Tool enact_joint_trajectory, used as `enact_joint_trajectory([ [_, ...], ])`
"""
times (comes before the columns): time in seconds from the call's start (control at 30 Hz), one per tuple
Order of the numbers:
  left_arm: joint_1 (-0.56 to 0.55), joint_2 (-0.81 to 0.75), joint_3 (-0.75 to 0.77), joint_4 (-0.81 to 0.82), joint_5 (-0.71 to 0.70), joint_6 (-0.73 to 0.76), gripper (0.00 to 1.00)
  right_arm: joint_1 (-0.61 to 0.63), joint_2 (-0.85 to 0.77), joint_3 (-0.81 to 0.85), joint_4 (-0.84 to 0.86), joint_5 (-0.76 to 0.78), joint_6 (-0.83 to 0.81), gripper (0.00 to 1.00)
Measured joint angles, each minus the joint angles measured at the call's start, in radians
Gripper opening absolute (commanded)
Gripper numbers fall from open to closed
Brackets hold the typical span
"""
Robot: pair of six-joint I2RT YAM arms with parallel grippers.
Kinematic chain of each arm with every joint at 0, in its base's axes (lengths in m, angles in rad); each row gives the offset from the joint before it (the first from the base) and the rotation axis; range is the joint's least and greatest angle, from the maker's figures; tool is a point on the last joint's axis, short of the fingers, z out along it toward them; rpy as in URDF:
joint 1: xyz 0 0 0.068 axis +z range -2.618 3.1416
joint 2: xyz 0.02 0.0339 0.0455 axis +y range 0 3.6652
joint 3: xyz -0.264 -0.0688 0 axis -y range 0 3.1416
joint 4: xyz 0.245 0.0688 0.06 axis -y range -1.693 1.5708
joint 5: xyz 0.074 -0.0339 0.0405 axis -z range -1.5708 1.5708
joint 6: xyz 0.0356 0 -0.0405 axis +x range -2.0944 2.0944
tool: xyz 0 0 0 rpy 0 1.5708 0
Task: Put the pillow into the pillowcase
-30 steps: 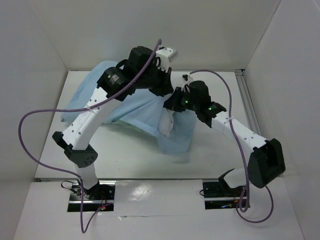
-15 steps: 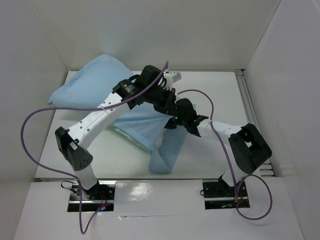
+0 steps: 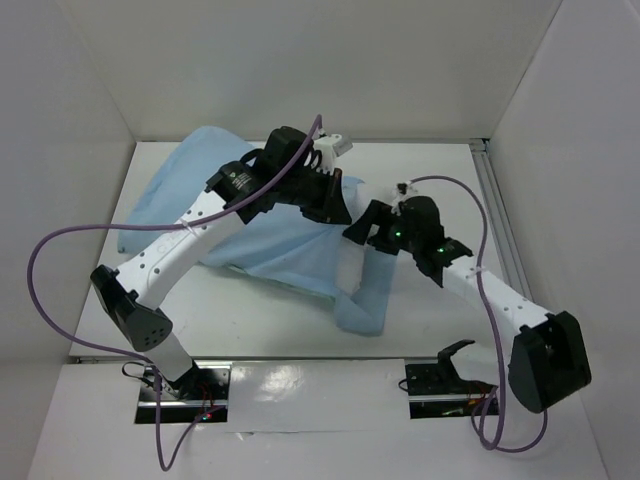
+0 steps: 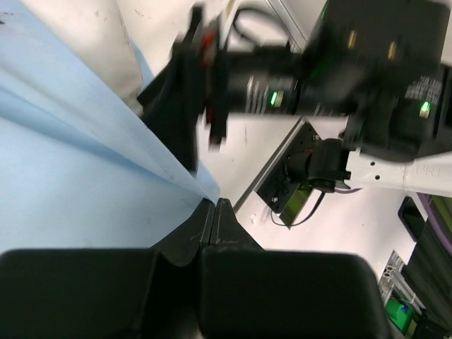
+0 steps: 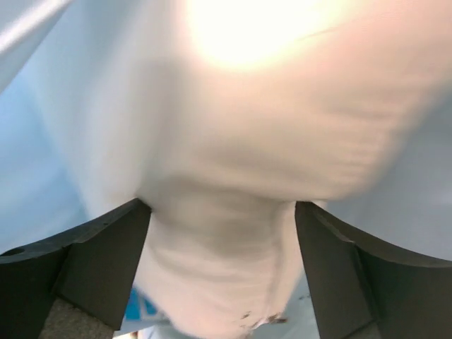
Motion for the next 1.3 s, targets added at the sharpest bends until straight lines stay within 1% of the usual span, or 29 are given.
enact_joint_trajectory([
  [0.1, 0.0, 0.0, 0.0, 0.002, 0.013, 0.0, 0.0, -0.138, -0.047, -0.024, -0.051, 0.003, -0.018, 0.91],
  [0.2, 0.0, 0.001, 0.0, 0.003, 0.024, -0.001, 0.0, -0.251, -0.077, -0.029, -0.082, -0.017, -0.035, 0.91],
  [0.27, 0.0, 0.002, 0.0, 0.003, 0.029, -0.002, 0.0, -0.302, -0.08, -0.029, -0.08, -0.035, -0.044, 0.91],
  [0.33, 0.0, 0.003, 0.0, 0.002, 0.035, -0.002, 0.0, -0.349, -0.053, -0.029, -0.062, -0.071, -0.059, 0.91],
  [0.4, 0.0, 0.006, 0.0, 0.003, 0.04, -0.003, 0.0, -0.372, 0.011, -0.013, -0.052, -0.103, -0.076, 0.9],
  [0.43, 0.0, 0.008, 0.0, 0.004, 0.043, -0.003, 0.0, -0.376, 0.054, -0.002, -0.043, -0.121, -0.084, 0.63],
  [0.47, 0.0, 0.012, 0.0, 0.004, 0.045, -0.003, 0.0, -0.378, 0.102, 0.011, -0.023, -0.142, -0.098, 0.51],
  [0.5, 0.0, 0.016, -0.001, 0.007, 0.049, -0.003, 0.0, -0.378, 0.149, 0.018, 0.01, -0.17, -0.096, 0.42],
  [0.53, 0.0, 0.019, -0.006, 0.014, 0.052, -0.003, 0.0, -0.378, 0.187, 0.019, 0.044, -0.202, -0.088, 0.26],
  [0.57, 0.0, 0.021, -0.016, 0.023, 0.056, -0.003, 0.0, -0.373, 0.225, 0.018, 0.095, -0.25, -0.074, 0.0],
  [0.63, 0.0, 0.027, -0.043, 0.038, 0.074, -0.003, 0.0, -0.347, 0.276, 0.018, 0.188, -0.303, -0.046, 0.0],
  [0.7, 0.0, 0.043, -0.061, 0.048, 0.093, -0.003, 0.0, -0.291, 0.293, 0.018, 0.242, -0.317, -0.034, 0.0],
  [0.83, 0.005, 0.113, -0.043, 0.047, 0.098, -0.001, 0.0, -0.166, 0.238, 0.018, 0.26, -0.324, -0.032, 0.0],
  [0.9, 0.013, 0.174, 0.026, 0.016, 0.107, 0.0, 0.0, -0.127, 0.185, 0.017, 0.261, -0.318, -0.014, 0.0],
  [1.0, 0.029, 0.289, 0.179, -0.016, 0.147, -0.003, 0.0, -0.084, 0.109, 0.017, 0.278, -0.27, 0.03, 0.0],
  [1.1, 0.039, 0.351, 0.31, -0.07, 0.179, -0.009, 0.0, -0.084, 0.091, 0.015, 0.293, -0.198, 0.083, 0.0],
  [1.17, 0.042, 0.359, 0.343, -0.069, 0.171, -0.011, 0.0, -0.084, 0.107, 0.015, 0.335, -0.175, 0.117, 0.0],
  [1.2, 0.041, 0.358, 0.346, -0.058, 0.194, -0.025, 0.0, -0.083, 0.127, 0.015, 0.366, -0.164, 0.135, 0.0],
  [1.23, 0.032, 0.351, 0.346, -0.038, 0.214, -0.032, 0.0, -0.079, 0.161, 0.016, 0.402, -0.158, 0.149, 0.0],
  [1.3, 0.004, 0.329, 0.33, -0.002, 0.235, -0.046, 0.0, -0.076, 0.233, 0.016, 0.423, -0.132, 0.172, 0.0],
])
